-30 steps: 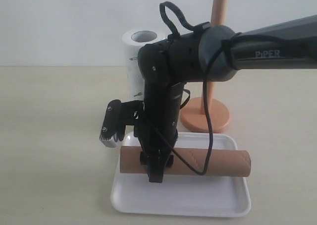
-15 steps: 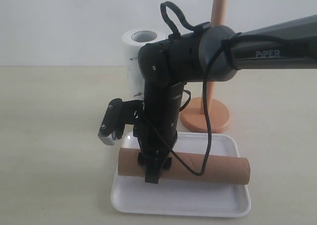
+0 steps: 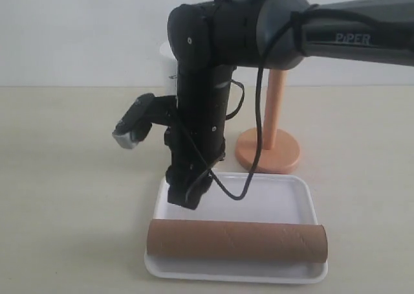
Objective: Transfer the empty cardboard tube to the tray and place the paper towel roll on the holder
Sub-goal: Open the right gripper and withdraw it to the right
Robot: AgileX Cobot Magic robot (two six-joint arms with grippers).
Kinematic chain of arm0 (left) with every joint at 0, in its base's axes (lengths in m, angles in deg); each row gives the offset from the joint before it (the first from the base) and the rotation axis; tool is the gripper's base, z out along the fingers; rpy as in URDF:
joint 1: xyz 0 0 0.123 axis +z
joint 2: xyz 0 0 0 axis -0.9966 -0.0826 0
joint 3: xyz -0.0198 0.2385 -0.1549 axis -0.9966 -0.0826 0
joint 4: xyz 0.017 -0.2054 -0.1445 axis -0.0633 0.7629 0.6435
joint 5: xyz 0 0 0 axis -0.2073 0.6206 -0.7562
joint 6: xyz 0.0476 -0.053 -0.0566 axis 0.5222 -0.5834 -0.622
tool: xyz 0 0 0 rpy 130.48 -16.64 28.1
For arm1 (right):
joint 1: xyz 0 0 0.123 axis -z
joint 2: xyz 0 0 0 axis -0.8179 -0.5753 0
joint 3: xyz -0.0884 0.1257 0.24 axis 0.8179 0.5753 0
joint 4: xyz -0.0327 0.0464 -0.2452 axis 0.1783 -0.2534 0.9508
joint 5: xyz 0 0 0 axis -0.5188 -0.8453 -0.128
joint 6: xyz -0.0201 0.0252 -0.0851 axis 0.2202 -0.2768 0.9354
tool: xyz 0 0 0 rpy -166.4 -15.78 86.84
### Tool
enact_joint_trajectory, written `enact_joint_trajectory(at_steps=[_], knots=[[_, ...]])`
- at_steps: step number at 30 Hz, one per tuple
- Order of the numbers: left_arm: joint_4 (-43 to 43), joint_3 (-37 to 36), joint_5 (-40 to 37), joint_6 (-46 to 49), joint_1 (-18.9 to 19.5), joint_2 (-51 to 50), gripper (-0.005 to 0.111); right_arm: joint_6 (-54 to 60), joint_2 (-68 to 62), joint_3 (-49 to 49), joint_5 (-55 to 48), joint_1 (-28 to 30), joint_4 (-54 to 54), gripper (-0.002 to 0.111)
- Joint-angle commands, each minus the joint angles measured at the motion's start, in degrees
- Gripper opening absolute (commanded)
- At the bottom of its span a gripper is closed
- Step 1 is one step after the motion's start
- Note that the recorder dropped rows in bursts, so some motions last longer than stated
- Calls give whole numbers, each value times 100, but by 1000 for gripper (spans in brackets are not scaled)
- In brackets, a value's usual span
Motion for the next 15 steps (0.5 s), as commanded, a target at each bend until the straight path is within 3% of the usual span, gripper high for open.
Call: enact_joint_trajectory(at_steps=[1,2,9,15], knots=[[0,-16,4,17,19,18,6,-497,59,-221,-101,27,-36,11],[0,-16,4,17,19,18,6,-472,62,-221,-101,27,-36,0],[0,-16,4,17,19,18,6,-494,330,-191,-101,27,-100,1],[0,-16,4,17,19,18,6,-526,1507,540,-101,27,-116,1]])
